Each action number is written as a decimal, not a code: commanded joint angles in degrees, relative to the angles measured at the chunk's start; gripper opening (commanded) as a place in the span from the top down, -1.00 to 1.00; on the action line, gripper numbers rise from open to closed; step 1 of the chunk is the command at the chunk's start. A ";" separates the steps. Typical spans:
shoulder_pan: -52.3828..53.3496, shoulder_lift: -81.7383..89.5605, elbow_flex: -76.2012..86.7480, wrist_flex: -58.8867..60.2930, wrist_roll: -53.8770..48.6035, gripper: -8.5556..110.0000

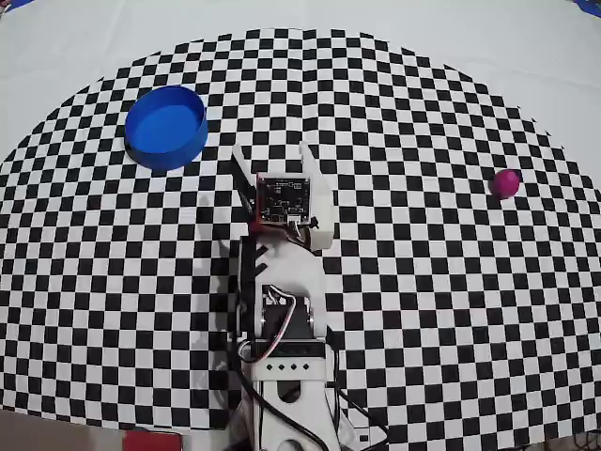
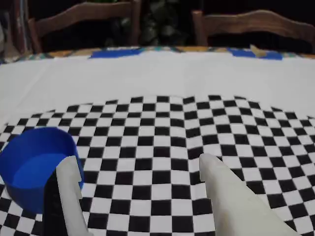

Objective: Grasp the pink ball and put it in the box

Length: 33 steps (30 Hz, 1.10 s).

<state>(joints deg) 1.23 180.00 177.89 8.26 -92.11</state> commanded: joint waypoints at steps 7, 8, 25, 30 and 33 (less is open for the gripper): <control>2.20 -0.79 0.44 -0.97 -0.53 0.38; 2.72 -0.88 0.44 -1.05 -0.53 0.38; 13.80 -1.67 0.44 -3.60 -0.09 0.38; 18.54 -2.02 0.44 -3.69 -0.44 0.38; 20.65 -2.11 0.44 -4.13 -0.44 0.38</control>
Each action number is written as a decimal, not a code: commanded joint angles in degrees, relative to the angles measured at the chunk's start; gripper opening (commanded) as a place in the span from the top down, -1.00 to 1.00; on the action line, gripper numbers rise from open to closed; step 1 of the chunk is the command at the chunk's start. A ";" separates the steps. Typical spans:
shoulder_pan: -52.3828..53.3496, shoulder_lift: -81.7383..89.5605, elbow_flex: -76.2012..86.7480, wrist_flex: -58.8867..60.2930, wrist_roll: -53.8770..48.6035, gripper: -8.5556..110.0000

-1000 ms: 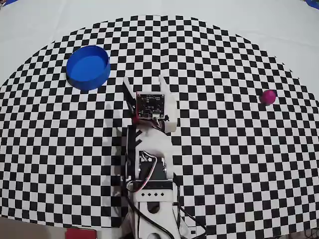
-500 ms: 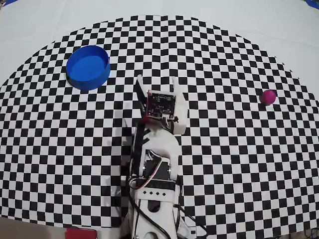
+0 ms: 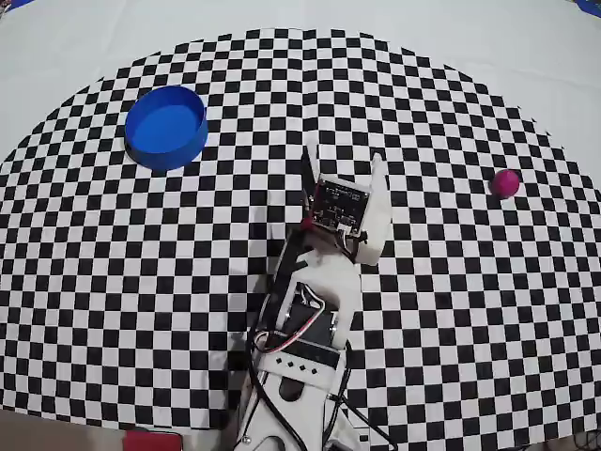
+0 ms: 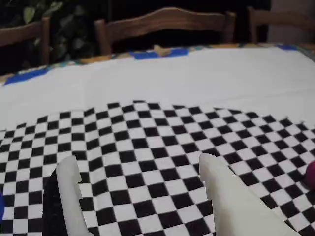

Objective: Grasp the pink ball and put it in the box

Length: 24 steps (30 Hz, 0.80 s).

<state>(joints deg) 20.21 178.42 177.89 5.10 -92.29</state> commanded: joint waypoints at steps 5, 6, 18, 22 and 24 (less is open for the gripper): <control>4.22 -0.53 0.44 -1.41 -0.09 0.38; 4.83 -0.62 0.44 -1.41 -0.18 0.38; 15.12 -2.55 0.44 -1.58 -0.26 0.38; 18.28 -2.55 0.44 -1.58 -0.26 0.38; 19.78 -2.55 0.44 -1.58 -0.26 0.38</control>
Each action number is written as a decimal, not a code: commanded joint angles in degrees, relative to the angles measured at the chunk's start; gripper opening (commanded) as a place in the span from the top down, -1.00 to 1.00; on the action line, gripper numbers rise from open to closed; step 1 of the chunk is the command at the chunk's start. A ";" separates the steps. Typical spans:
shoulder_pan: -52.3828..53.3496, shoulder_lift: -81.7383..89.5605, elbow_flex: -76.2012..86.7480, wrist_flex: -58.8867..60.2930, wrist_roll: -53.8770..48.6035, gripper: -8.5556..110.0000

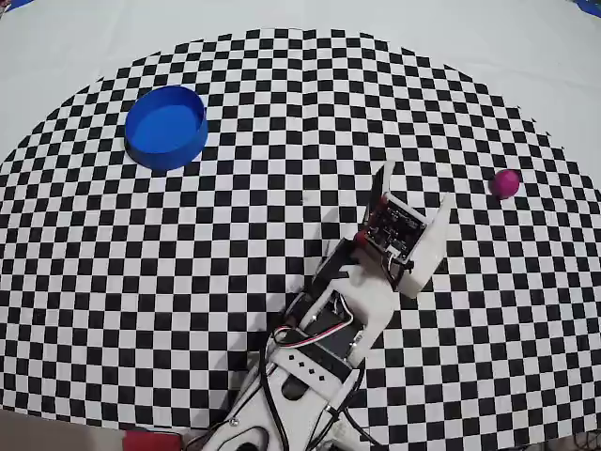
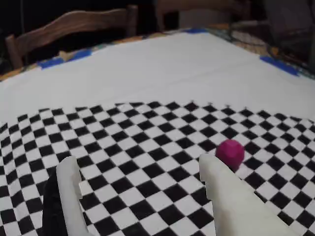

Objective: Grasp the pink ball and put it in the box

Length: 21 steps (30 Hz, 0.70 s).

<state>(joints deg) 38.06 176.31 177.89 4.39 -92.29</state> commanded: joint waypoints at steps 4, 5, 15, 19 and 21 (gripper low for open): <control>4.39 -0.44 0.44 -0.88 -0.26 0.38; 4.83 -0.44 0.44 -0.88 -0.26 0.38; 9.67 -1.58 0.44 -0.88 -0.18 0.38; 10.11 -1.67 0.44 -0.88 0.00 0.38; 10.11 -1.67 0.44 -0.70 0.00 0.38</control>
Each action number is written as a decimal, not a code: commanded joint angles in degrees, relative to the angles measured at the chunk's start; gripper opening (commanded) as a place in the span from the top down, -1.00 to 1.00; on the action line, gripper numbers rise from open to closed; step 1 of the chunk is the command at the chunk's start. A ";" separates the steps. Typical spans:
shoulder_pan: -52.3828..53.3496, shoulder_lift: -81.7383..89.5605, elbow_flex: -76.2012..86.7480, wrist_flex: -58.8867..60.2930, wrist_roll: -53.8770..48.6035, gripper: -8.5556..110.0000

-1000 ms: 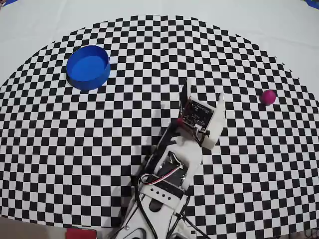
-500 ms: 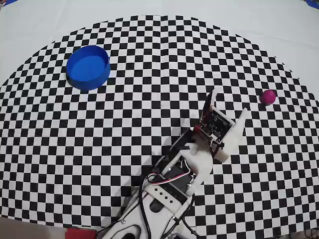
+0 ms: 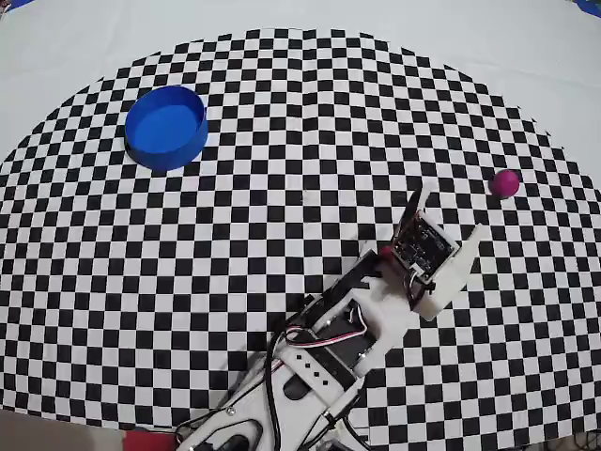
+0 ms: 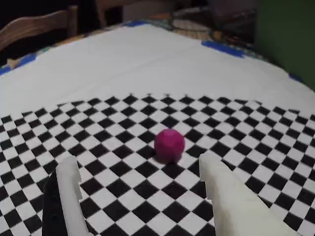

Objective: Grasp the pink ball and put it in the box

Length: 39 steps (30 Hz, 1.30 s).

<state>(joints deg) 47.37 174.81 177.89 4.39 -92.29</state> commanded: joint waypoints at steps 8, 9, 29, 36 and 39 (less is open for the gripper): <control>1.67 -1.14 0.44 -0.88 -0.09 0.38; 1.76 -1.49 0.44 -0.88 -0.09 0.38; 2.55 -14.68 -4.57 -4.83 0.53 0.39; 2.64 -19.78 -7.82 -4.83 0.53 0.39; 2.64 -22.15 -9.23 -4.83 0.53 0.39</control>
<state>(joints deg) 49.48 154.16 171.91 0.44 -92.29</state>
